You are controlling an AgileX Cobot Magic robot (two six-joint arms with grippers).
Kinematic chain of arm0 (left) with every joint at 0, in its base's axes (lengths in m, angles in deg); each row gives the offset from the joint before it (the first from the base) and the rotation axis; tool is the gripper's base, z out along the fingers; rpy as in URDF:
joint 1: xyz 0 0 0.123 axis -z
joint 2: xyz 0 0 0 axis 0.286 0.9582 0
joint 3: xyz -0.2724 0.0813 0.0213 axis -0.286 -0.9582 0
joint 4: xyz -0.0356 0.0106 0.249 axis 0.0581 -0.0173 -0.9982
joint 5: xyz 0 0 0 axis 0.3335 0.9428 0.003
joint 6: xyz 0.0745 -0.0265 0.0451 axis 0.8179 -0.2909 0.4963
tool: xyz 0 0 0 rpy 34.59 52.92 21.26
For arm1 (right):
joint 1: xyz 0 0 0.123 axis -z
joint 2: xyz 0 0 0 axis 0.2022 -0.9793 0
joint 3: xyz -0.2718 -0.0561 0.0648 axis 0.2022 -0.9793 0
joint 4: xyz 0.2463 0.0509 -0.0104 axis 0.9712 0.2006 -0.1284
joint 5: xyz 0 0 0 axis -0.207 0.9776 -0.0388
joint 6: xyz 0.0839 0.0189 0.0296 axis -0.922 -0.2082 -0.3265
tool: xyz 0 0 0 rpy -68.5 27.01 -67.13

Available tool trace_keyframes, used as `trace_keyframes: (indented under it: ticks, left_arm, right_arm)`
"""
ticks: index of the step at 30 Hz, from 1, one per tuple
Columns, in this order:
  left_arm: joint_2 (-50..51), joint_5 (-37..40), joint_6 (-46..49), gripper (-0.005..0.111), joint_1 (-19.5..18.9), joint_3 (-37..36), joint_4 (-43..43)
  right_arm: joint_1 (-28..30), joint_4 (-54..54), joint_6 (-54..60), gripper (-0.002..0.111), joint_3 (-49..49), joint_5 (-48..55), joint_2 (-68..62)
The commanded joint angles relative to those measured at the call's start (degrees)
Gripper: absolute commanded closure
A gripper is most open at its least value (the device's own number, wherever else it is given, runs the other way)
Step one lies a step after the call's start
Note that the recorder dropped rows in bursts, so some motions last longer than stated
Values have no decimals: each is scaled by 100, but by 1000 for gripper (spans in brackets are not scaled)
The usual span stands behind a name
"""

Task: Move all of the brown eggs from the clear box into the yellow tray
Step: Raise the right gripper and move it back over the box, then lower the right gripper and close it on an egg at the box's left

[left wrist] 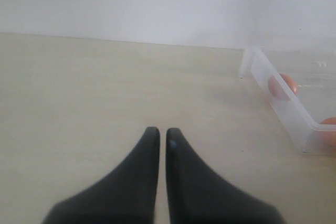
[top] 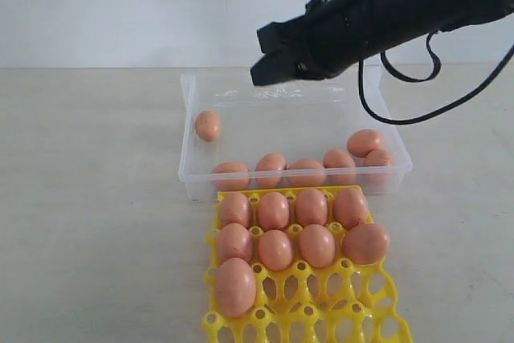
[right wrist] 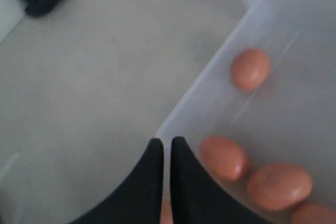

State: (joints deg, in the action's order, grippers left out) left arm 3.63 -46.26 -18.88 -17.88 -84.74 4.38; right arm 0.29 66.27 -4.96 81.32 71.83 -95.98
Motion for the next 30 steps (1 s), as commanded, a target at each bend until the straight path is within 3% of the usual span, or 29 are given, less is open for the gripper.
trace_keyframes:
  ticks: [1, 7, 9, 11, 12, 14, 15, 20, 30]
  left_arm:
    - [-13, -75, 24, 103, 20, -23, -21]
    - [-13, -75, 24, 103, 20, -23, -21]
    - [-13, -75, 24, 103, 20, -23, -21]
    - [-13, -75, 24, 103, 20, -23, -21]
    - [-13, -75, 24, 103, 20, -23, -21]
    - [-13, -75, 24, 103, 20, -23, -21]
    - [-13, -75, 24, 103, 20, -23, -21]
    - [-13, -75, 24, 103, 20, -23, -21]
    - [-13, -75, 24, 103, 20, -23, -21]
  right_arm:
    - [165, -1243, -1115, 108, 647, 1210, -763]
    - [-405, -1853, -1176, 108, 1059, -857, -1479]
    - [-614, -1839, -957, 103, 1141, -1639, -1653]
    - [-804, -1821, -868, 81, 1285, -2168, -1888]
    - [-880, -1796, -1053, 59, 1397, -2255, -2033]
    - [-940, -1780, -1586, 37, 1606, -2302, -2221]
    - [-969, -1780, -1817, 36, 1677, -2315, -2285]
    - [-1104, -1767, -2058, 54, 2319, -2413, -2770]
    - [-1108, -1675, -2253, 54, 2729, -2437, -3318]
